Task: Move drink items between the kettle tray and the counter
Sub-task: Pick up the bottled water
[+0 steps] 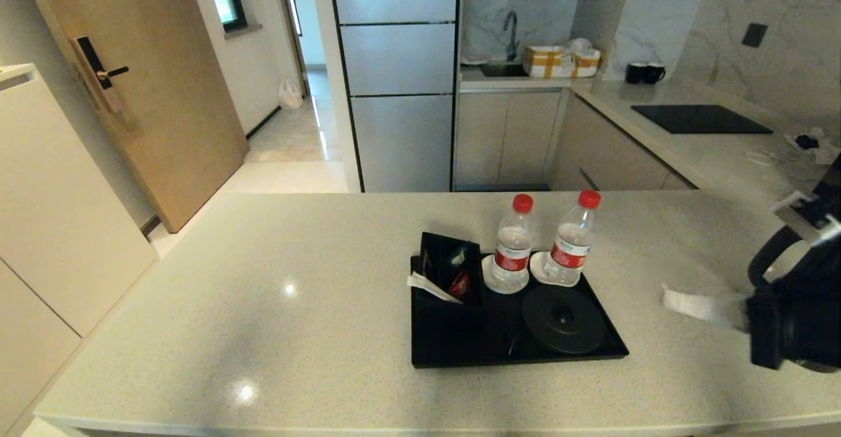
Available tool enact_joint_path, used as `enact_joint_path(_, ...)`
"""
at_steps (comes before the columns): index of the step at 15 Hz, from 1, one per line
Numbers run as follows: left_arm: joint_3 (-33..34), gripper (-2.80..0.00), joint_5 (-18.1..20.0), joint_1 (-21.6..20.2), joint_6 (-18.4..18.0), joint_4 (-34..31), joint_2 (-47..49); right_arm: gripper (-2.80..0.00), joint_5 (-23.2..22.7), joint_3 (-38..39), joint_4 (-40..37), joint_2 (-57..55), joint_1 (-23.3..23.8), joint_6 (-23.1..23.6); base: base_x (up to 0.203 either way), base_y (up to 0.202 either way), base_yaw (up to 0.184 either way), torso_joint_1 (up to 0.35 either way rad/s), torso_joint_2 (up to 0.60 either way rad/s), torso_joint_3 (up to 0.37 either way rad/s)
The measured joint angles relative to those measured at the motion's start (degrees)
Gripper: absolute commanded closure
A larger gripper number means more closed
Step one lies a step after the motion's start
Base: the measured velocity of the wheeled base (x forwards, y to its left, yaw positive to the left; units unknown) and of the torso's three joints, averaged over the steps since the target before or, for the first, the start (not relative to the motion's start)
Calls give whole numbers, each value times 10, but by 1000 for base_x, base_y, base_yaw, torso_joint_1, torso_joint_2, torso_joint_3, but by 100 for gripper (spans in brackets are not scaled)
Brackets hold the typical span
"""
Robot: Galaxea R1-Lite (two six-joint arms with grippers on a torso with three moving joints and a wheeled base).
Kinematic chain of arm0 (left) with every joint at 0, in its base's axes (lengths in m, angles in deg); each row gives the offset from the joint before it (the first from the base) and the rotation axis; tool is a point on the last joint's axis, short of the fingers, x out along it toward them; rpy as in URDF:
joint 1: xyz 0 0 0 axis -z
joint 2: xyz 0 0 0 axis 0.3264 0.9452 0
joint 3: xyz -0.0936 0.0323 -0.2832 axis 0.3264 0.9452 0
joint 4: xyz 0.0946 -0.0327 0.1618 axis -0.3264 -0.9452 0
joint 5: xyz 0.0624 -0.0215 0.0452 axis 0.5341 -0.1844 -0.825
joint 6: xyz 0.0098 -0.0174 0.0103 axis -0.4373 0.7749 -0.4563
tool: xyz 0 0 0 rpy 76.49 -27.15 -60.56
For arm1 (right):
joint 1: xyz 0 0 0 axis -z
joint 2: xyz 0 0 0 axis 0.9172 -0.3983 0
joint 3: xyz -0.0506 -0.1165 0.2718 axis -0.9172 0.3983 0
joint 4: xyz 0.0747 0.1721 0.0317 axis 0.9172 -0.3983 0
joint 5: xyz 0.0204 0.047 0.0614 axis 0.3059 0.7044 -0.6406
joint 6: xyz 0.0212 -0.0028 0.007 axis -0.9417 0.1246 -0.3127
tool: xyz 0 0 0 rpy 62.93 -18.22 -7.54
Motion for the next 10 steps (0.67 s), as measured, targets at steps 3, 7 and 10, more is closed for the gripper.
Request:
enact_joint_path(3,0,0,0,0,0,0,0,0,41,-3,126,-101,-27,-29,0,0,0,0,0,0)
enact_joint_path(7,0,0,0,0,0,0,0,0,70,-2,213,-193,-33,-33,0,0,0,0,0,0)
enact_joint_path(10,0,0,0,0,0,0,0,-280,106,3,274,-234,-35,-34,0,0,0,0,0,0)
